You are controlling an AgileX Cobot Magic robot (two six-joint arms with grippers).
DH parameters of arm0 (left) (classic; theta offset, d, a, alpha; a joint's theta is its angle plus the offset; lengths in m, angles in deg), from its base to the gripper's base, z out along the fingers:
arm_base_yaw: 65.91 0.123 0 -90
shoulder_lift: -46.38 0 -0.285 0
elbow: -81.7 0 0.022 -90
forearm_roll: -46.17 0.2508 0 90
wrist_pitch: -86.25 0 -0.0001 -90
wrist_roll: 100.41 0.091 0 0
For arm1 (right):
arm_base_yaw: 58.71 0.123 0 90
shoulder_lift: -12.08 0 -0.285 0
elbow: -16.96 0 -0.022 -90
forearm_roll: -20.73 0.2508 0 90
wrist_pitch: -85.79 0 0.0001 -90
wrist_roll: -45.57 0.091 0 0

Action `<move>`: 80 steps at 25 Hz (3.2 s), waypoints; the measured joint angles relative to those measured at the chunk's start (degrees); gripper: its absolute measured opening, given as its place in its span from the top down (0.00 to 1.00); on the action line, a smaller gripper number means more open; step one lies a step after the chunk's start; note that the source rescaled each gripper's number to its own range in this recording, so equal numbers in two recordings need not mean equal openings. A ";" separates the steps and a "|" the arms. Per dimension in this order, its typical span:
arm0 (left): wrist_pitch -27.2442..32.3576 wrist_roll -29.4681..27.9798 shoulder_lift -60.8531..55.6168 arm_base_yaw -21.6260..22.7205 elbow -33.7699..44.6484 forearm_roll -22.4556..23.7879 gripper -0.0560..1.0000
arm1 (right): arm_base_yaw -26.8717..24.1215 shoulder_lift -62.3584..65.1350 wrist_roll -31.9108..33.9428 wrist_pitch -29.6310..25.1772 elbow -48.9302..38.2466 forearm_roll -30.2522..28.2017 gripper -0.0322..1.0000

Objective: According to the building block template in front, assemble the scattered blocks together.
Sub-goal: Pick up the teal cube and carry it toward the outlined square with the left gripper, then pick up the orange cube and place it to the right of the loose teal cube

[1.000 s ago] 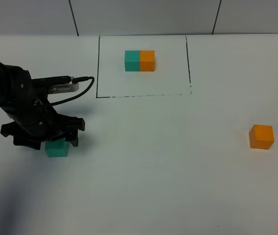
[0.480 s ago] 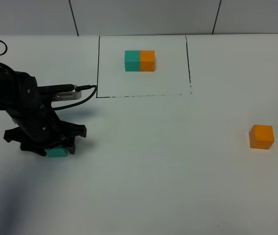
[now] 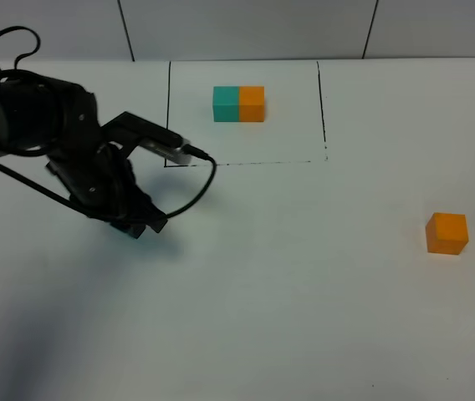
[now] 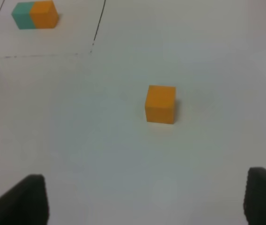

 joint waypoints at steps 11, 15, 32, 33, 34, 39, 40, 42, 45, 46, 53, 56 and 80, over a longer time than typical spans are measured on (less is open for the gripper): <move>16.31 27.95 18.61 -10.00 -30.94 0.32 0.94 | 0.00 0.00 0.00 0.00 0.00 0.00 0.17; 20.94 32.80 24.32 -12.12 -39.55 0.32 0.94 | 0.00 0.00 0.00 0.00 0.00 0.00 0.17; 21.54 42.09 29.07 -12.71 -46.16 0.34 0.95 | 0.00 0.00 0.00 0.00 0.00 0.00 0.17; 21.54 42.09 29.28 -12.71 -46.22 0.34 0.95 | 0.00 0.00 0.00 0.00 0.00 0.00 0.17; 21.46 42.09 29.54 -12.71 -46.28 0.34 0.95 | 0.00 0.00 0.00 0.00 0.00 0.00 0.17; 21.23 42.09 29.99 -12.71 -46.34 0.28 0.95 | 0.00 0.00 0.00 0.00 0.00 0.00 0.17; 21.23 42.09 29.99 -12.71 -46.34 0.28 0.95 | 0.00 0.00 0.00 0.00 0.00 0.00 0.17; 21.23 42.09 30.01 -12.71 -46.34 0.28 0.95 | 0.00 0.00 0.00 0.00 0.00 0.00 0.17; 21.23 42.09 30.01 -12.71 -46.34 0.28 0.95 | 0.00 0.00 0.00 0.00 0.00 0.00 0.17; 21.23 42.09 30.01 -12.71 -46.34 0.28 0.95 | 0.00 0.00 0.00 0.00 0.00 0.00 0.17; 21.42 42.09 30.01 -12.71 -46.45 0.49 0.79 | 0.00 0.00 0.00 0.00 0.00 0.00 0.17; 22.46 41.07 30.01 -12.71 -47.28 0.56 0.48 | 0.00 0.00 0.00 0.00 0.00 0.00 0.17; 26.70 4.61 6.75 7.09 -40.31 3.05 0.03 | 0.00 0.00 0.00 0.00 0.00 0.00 0.17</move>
